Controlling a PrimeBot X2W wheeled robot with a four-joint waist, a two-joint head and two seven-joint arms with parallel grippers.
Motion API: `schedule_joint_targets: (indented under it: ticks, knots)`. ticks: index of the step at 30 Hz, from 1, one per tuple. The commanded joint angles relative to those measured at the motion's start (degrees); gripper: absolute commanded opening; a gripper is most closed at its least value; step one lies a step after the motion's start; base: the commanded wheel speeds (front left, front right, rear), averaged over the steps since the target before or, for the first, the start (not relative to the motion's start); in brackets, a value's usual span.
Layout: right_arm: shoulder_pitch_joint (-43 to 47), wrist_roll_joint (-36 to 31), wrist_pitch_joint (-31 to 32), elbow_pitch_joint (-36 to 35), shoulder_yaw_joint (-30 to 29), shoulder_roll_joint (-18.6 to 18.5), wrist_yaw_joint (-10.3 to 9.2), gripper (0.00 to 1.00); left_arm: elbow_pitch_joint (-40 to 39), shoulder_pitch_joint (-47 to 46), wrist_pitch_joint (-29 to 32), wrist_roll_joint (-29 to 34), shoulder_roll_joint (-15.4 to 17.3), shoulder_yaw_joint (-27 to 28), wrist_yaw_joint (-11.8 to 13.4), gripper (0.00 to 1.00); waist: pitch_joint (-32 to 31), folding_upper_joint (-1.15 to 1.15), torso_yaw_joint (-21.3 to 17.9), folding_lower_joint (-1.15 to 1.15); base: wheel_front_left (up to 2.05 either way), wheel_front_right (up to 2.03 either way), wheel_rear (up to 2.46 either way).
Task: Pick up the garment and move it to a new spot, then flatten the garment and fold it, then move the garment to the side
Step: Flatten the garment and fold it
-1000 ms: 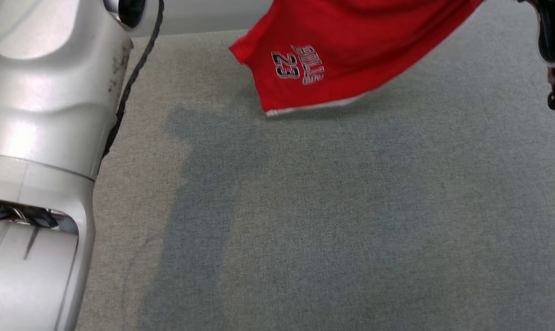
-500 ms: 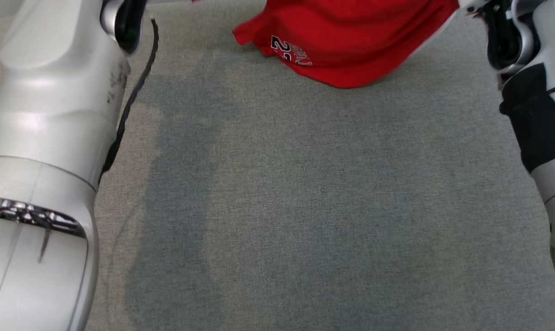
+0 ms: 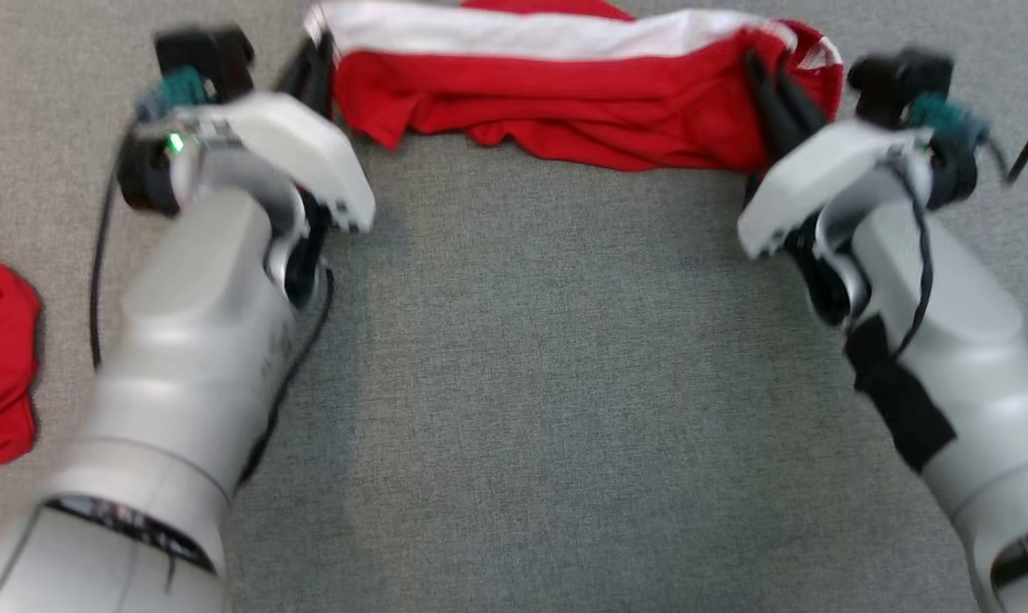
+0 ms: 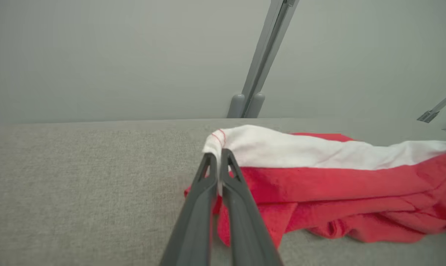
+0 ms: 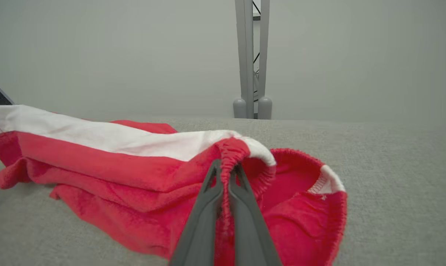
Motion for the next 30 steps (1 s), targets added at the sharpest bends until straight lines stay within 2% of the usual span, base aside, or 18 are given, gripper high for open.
schedule_joint_targets:
  ticks: [1,4,7,12,18,25,30]
  knots:
    - [4.0,0.0,-0.3,-3.5,1.1,-1.7,0.00,0.00,-1.5,3.3,-0.8,-0.2,0.2,-0.4,-0.1,0.00,-0.8,0.00,-0.2,0.00,0.00,0.00,0.00]
    - [9.7,0.0,-0.3,-9.8,2.5,-3.0,0.00,0.00,-6.4,7.4,-1.1,1.0,0.7,1.6,0.5,0.00,-1.9,0.00,-0.2,0.00,0.00,0.00,0.00]
    - [16.1,0.4,-0.3,-16.4,1.4,-4.8,0.00,0.00,-13.6,14.8,-1.0,3.7,2.4,4.5,0.4,0.00,-3.8,0.00,-0.2,0.00,0.00,0.00,0.00]
    - [25.4,0.2,-0.3,-24.6,-2.7,-5.9,0.00,0.00,-24.9,25.6,-1.0,8.2,4.6,7.7,1.1,0.00,-6.4,0.00,0.1,0.00,0.00,0.00,0.00]
    - [38.5,-1.8,-0.3,-34.3,-8.8,-6.6,0.00,0.00,-40.9,40.3,-1.0,15.0,8.7,8.0,3.2,0.00,-10.0,0.00,1.4,0.00,0.00,0.00,0.00]
    - [52.7,-5.7,-0.3,-44.1,-14.7,-5.8,0.00,0.00,-59.1,55.7,0.1,17.1,12.2,7.7,8.8,0.00,-13.4,0.00,2.4,0.00,0.00,0.00,0.00]
    - [63.4,-8.0,-0.3,-48.9,-17.6,-4.4,0.00,0.00,-70.8,64.9,4.5,17.4,14.7,7.4,13.4,0.00,-16.4,0.00,3.2,0.00,0.00,0.00,0.00]
